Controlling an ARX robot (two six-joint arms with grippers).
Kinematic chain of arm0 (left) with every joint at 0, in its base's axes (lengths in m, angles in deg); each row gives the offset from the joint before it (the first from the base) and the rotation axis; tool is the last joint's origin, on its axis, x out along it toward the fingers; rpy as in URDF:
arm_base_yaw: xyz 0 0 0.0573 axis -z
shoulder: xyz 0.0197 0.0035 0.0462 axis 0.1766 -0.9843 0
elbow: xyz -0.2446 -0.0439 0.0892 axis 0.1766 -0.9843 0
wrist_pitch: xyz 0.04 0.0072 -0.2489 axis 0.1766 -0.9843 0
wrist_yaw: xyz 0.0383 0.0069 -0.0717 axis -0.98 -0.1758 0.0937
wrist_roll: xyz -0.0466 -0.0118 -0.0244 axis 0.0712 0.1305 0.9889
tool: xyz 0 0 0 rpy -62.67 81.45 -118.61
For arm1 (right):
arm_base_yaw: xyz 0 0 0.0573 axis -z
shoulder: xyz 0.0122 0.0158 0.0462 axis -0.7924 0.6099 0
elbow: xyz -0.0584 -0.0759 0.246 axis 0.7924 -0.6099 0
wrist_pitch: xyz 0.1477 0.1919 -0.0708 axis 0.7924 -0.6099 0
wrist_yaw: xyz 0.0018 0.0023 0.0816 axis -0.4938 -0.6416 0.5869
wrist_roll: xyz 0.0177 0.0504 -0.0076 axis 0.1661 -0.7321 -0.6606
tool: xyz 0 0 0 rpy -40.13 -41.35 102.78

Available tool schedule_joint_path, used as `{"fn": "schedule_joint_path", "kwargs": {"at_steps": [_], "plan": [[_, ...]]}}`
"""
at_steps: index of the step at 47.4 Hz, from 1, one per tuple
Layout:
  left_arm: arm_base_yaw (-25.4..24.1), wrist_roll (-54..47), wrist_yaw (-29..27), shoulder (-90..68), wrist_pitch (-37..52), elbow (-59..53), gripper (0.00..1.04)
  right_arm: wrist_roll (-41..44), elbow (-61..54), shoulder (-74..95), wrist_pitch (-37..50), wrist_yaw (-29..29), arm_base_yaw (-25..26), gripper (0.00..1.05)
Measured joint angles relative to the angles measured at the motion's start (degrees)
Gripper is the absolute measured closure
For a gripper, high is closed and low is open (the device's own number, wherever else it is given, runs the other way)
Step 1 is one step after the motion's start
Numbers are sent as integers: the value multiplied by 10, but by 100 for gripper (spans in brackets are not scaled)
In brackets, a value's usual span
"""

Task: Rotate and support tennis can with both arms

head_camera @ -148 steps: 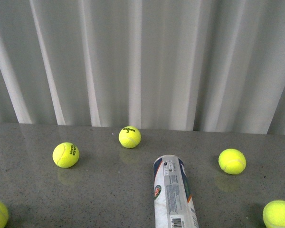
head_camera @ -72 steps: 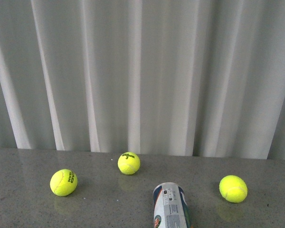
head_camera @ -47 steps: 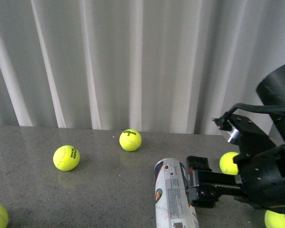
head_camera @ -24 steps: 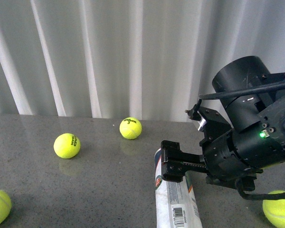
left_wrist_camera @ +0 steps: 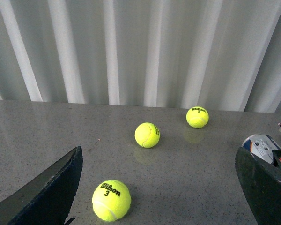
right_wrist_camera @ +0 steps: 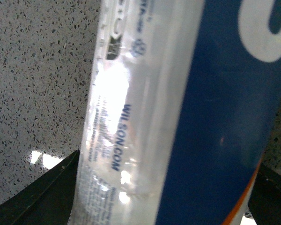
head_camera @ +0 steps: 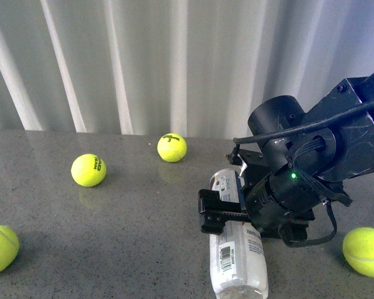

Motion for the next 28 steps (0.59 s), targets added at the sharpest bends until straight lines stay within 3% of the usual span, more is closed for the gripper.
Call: {"fn": "schedule_joint_path", "kwargs": {"at_steps": [11, 18, 28], "plan": [[0, 0, 0, 0, 0, 0, 7, 91, -6, -5, 16, -14, 0, 37], [0, 0, 0, 0, 0, 0, 7, 270, -30, -34, 23, -12, -1, 56], [0, 0, 0, 0, 0, 0, 7, 520, -74, -87, 95, 20, -7, 72]]}}
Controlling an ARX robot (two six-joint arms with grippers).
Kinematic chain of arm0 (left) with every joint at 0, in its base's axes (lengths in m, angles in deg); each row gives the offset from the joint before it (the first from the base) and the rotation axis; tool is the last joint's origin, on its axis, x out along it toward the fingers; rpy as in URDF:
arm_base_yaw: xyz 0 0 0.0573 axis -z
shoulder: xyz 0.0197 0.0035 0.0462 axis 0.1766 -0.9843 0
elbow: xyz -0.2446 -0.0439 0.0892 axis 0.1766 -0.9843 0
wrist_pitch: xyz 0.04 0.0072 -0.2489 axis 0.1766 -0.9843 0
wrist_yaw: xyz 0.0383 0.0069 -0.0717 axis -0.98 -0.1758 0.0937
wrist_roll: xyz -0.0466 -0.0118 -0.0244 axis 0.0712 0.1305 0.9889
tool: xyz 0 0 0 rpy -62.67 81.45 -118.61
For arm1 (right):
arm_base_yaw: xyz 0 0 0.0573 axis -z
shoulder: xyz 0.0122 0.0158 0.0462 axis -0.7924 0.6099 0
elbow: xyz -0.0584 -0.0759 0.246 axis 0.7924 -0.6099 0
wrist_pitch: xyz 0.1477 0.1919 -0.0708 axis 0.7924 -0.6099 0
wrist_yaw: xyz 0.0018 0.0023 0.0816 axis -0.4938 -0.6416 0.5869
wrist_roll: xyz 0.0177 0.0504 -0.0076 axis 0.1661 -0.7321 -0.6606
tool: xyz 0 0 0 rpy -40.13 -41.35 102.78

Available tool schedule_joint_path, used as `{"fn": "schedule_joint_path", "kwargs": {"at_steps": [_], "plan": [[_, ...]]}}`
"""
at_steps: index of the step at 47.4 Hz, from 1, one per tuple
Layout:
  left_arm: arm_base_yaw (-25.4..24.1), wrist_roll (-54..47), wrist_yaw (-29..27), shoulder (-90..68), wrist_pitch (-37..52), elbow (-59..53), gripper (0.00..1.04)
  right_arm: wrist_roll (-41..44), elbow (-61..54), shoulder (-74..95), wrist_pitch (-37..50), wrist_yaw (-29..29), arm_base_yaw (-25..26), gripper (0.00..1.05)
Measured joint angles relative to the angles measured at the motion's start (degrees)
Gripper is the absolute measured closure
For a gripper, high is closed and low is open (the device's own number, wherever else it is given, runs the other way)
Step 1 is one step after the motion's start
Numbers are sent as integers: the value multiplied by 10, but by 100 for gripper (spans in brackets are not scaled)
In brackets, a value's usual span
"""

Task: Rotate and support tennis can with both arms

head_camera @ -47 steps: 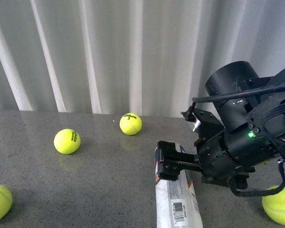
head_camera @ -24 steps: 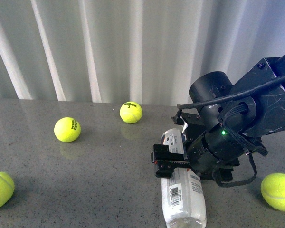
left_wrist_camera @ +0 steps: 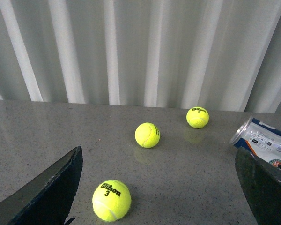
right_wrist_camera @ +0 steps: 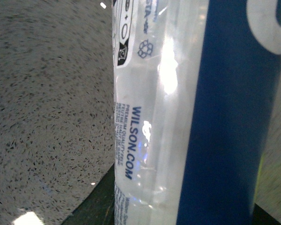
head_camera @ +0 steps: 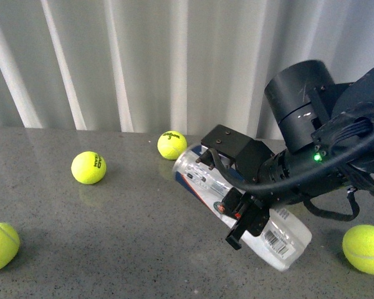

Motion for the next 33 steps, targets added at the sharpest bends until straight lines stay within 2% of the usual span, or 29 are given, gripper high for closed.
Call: {"fn": "schedule_joint_path", "kwargs": {"at_steps": [6, 18, 23, 33], "plan": [[0, 0, 0, 0, 0, 0, 7, 148, -2, -23, 4, 27, -9, 77], [0, 0, 0, 0, 0, 0, 7, 401, 15, 16, 25, 36, -26, 86], [0, 0, 0, 0, 0, 0, 7, 447, 32, 53, 21, 40, -30, 91], [0, 0, 0, 0, 0, 0, 7, 465, 47, 87, 23, 37, -35, 93]]}}
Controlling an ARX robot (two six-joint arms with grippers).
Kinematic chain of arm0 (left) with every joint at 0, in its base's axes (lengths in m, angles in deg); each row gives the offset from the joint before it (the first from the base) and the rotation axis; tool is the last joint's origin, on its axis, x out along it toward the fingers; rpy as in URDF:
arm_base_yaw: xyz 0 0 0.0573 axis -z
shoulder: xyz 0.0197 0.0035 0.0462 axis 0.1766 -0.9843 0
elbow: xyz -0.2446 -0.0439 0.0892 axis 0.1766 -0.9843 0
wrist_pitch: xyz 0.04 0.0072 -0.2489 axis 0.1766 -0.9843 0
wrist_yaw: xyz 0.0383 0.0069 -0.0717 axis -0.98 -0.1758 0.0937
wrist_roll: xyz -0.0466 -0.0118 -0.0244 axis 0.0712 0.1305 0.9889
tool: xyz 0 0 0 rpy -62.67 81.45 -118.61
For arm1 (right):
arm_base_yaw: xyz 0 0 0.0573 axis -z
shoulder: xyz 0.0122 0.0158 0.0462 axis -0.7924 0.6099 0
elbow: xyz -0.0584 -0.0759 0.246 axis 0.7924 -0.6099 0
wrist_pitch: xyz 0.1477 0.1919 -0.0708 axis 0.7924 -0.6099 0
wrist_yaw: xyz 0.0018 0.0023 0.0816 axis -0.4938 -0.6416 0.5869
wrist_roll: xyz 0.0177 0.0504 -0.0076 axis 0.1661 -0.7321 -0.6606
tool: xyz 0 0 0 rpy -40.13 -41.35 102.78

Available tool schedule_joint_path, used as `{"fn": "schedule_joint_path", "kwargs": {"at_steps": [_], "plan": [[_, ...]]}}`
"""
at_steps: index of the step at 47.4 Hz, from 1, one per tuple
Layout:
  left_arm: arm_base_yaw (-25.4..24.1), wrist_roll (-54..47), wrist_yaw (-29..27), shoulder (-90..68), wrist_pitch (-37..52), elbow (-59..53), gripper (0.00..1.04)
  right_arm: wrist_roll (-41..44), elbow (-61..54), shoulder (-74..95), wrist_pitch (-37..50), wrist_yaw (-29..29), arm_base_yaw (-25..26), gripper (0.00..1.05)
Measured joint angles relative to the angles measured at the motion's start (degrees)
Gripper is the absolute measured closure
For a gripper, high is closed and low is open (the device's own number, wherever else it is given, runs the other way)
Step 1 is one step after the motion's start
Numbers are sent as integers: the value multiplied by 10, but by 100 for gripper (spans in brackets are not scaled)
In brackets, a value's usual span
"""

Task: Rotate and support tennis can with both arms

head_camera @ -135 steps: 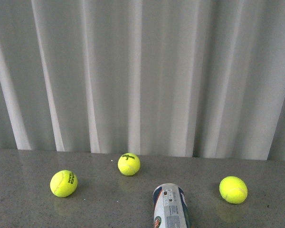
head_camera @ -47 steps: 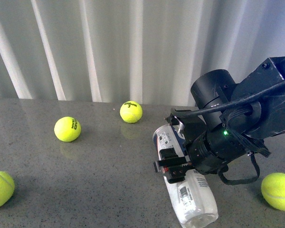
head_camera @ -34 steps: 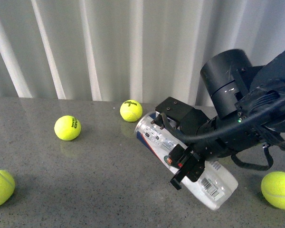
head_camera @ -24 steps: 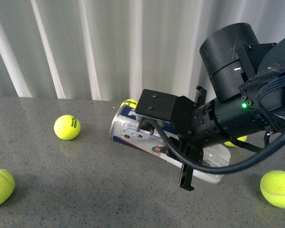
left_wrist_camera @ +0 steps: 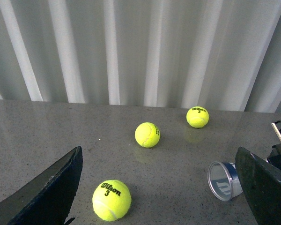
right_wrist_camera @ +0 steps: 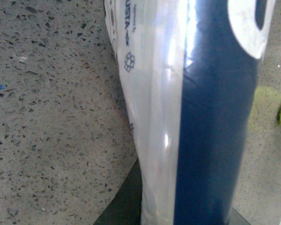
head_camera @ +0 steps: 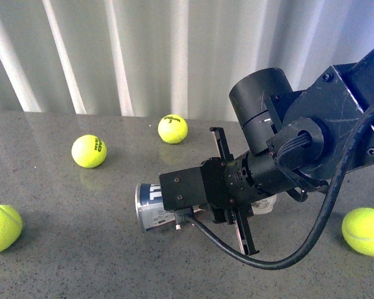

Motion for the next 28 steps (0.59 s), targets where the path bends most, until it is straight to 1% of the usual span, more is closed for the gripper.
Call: {"fn": "schedule_joint_path", "kwargs": {"at_steps": [2, 3, 5, 10, 11, 18, 22, 24, 25, 28], "plan": [[0, 0, 0, 0, 0, 0, 7, 0, -2, 2, 5, 0, -1, 93], [0, 0, 0, 0, 0, 0, 7, 1, -3, 2, 6, 1, -2, 90], [0, 0, 0, 0, 0, 0, 7, -1, -8, 2, 5, 4, -2, 80], [0, 0, 0, 0, 0, 0, 7, -11, -27, 2, 11, 9, -3, 60], [0, 0, 0, 0, 0, 0, 7, -15, -31, 2, 12, 12, -3, 55], [0, 0, 0, 0, 0, 0, 7, -38, -50, -1, 27, 24, -3, 30], [0, 0, 0, 0, 0, 0, 7, -53, -63, -12, 29, 31, -3, 12], [0, 0, 0, 0, 0, 0, 7, -59, -68, -19, 30, 35, -3, 6], [0, 0, 0, 0, 0, 0, 7, -63, -70, -23, 30, 37, -3, 5], [0, 0, 0, 0, 0, 0, 7, -75, -78, -38, 30, 44, -3, 8]]}}
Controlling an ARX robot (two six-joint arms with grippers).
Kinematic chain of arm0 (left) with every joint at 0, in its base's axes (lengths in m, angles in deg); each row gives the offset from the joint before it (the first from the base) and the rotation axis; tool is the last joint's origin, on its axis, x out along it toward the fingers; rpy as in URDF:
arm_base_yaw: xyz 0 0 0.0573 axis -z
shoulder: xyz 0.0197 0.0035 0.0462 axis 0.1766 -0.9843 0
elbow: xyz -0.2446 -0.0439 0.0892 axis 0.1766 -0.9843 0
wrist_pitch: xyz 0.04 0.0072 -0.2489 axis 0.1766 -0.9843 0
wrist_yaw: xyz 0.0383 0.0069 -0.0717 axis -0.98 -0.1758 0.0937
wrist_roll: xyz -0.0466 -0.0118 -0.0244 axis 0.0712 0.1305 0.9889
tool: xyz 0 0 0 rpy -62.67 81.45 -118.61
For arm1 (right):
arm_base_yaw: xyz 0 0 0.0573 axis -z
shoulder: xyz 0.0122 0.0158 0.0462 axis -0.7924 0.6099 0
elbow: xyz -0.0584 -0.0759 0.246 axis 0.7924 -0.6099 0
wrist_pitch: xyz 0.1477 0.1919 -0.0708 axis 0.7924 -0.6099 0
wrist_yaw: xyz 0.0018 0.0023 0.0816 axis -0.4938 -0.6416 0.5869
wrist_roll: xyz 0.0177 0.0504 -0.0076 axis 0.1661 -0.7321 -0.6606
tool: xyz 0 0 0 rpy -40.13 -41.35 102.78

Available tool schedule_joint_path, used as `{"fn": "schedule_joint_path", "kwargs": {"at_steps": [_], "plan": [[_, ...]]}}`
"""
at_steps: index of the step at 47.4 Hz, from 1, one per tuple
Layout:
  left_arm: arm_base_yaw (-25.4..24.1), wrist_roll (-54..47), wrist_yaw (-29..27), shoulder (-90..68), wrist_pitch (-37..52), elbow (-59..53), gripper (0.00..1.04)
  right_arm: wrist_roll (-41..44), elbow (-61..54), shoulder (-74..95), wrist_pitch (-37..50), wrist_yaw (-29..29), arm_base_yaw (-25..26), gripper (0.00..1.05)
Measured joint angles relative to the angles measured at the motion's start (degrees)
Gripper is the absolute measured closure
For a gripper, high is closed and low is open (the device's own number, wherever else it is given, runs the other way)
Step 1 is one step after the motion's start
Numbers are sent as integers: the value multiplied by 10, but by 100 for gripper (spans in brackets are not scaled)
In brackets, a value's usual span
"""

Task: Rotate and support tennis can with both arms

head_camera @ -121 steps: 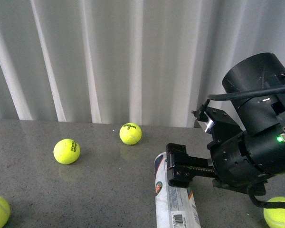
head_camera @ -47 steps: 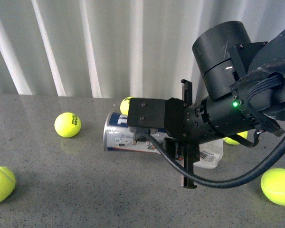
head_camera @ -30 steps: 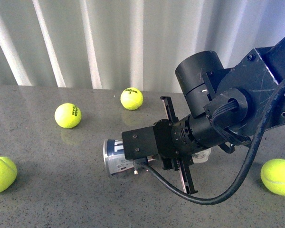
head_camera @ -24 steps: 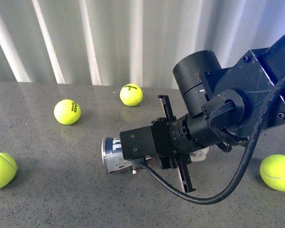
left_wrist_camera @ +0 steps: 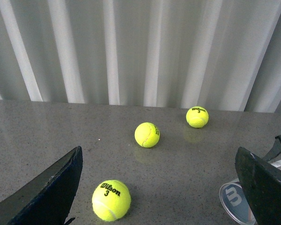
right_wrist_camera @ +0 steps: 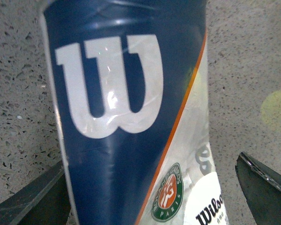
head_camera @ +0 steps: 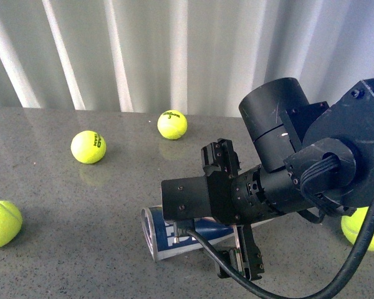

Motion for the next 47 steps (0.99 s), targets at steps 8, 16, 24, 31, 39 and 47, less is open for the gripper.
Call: {"fn": "schedule_joint_path", "kwargs": {"at_steps": [8, 16, 24, 31, 39, 47], "plan": [[0, 0, 0, 0, 0, 0, 7, -55, -23, -52, 7, 26, -2, 7], [0, 0, 0, 0, 0, 0, 7, -141, -47, -107, 24, 50, -2, 7], [0, 0, 0, 0, 0, 0, 7, -400, -98, -219, 102, 25, 5, 7], [0, 0, 0, 0, 0, 0, 7, -665, -142, -312, 91, -141, 37, 7], [0, 0, 0, 0, 0, 0, 7, -871, -214, -394, 36, -295, 88, 7], [0, 0, 0, 0, 0, 0, 7, -850, -274, -383, 223, -337, 85, 18]]}}
